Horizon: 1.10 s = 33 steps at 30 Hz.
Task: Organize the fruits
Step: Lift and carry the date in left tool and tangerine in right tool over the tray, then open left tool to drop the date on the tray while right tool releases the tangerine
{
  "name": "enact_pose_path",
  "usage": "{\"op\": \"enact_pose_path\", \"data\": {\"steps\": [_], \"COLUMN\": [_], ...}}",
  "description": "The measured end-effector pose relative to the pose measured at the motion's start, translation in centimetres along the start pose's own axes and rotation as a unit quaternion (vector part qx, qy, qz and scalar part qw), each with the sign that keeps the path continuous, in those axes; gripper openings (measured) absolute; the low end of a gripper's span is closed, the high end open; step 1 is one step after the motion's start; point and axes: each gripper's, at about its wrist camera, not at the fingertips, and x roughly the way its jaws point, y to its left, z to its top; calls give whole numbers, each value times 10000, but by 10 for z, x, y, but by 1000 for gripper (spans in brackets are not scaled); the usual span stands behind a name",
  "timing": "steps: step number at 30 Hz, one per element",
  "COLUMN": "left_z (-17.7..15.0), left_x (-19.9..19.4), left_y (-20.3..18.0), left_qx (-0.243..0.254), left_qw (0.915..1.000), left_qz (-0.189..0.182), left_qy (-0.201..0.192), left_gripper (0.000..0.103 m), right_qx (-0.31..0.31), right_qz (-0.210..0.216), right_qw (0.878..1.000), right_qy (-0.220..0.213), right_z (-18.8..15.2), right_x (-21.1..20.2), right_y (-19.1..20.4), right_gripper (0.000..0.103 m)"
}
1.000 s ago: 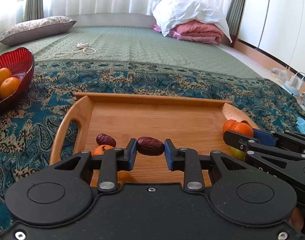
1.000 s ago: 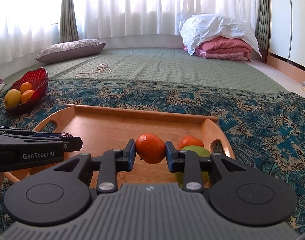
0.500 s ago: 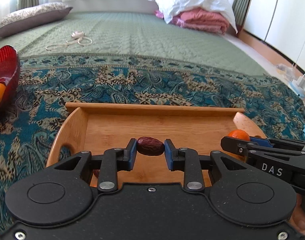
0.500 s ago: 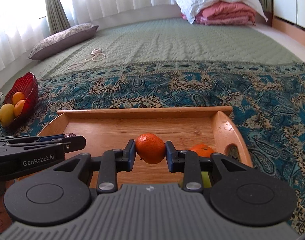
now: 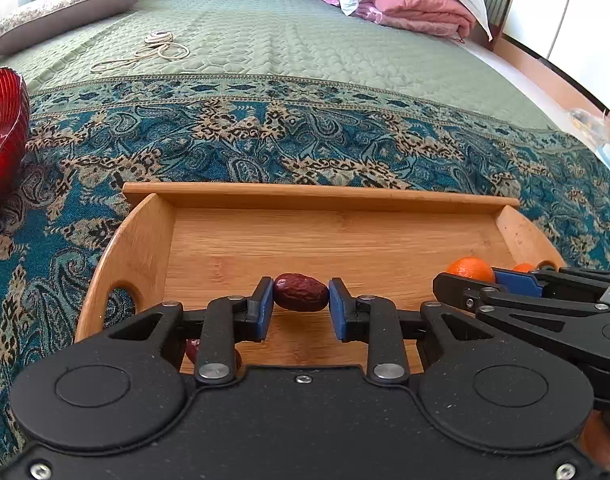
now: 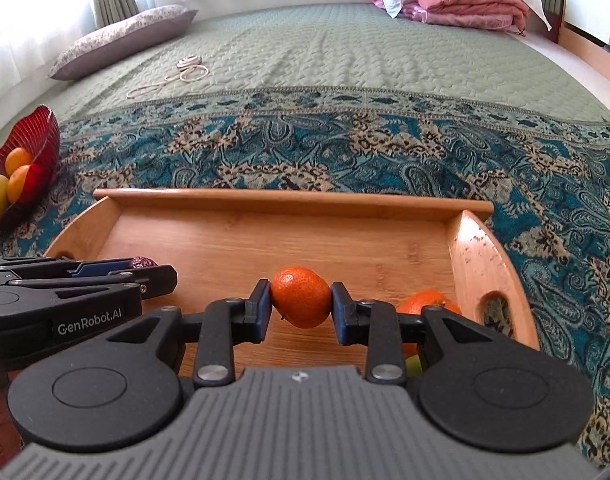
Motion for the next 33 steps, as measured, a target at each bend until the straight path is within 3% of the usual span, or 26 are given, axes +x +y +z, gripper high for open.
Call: {"op": "enact_pose_path", "data": {"steps": [21,25,33], "left_z": [-3,-3,-3], "left_x": [1,-2,-13], "left_y": [-3,-4,-5], "left_qx": [131,157,129], "left_qw": [9998,9997,9996], "left_qz": [156,171,243], "left_qy": [-31,-41,-92], "left_gripper": [28,28,41], "right_qx": [29,41,73], "right_qz": [-65,-45,-29], "right_qw": [10000,10000,9999], "right_qy": [26,2,-102], "right_z": [-5,-5,-6], "right_x": [4,1,-10], "right_y": [-2,-2,-3], "right_gripper": [38,43,46]}}
